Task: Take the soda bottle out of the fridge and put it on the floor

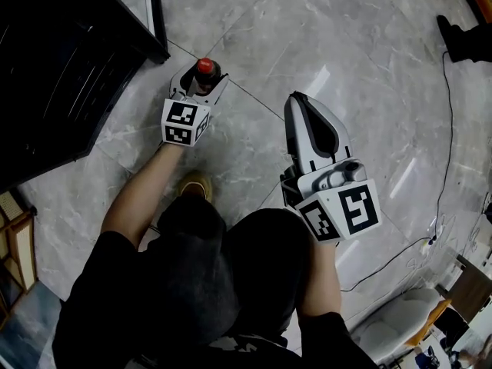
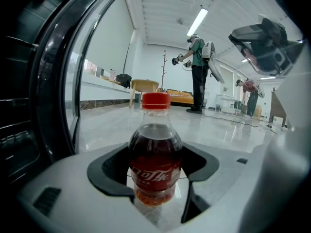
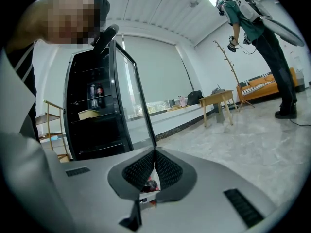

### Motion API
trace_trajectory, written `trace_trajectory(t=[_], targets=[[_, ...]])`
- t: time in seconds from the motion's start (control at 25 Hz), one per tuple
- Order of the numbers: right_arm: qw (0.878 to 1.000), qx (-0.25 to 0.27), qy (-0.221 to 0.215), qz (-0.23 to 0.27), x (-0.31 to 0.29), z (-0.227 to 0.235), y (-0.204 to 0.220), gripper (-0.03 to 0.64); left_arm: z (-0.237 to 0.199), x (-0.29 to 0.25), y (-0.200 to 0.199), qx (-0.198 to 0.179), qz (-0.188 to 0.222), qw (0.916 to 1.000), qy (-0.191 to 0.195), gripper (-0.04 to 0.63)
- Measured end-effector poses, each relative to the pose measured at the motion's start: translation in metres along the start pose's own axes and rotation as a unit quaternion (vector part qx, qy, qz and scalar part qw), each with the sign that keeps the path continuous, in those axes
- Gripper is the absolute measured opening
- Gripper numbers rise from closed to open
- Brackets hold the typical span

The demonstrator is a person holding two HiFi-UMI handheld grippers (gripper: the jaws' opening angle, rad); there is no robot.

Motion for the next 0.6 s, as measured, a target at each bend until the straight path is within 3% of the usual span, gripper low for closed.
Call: trace_trajectory(t=[0.6], targets=[[1.000,0.007,-0.003,-0.001,0.006,0.003,0.000,0.021,0.002,-0.007,0.015,-0.023,0.012,0.9996,-0.008,0.307]])
Point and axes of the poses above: the fingertips, and each gripper's own axes: x backward along the fingers, z to its right, y out of its underside, the point moved 5 cm from there along x, backward along the fingers, and after that the axes turned 13 degrees about y, right-handed, at the moved point
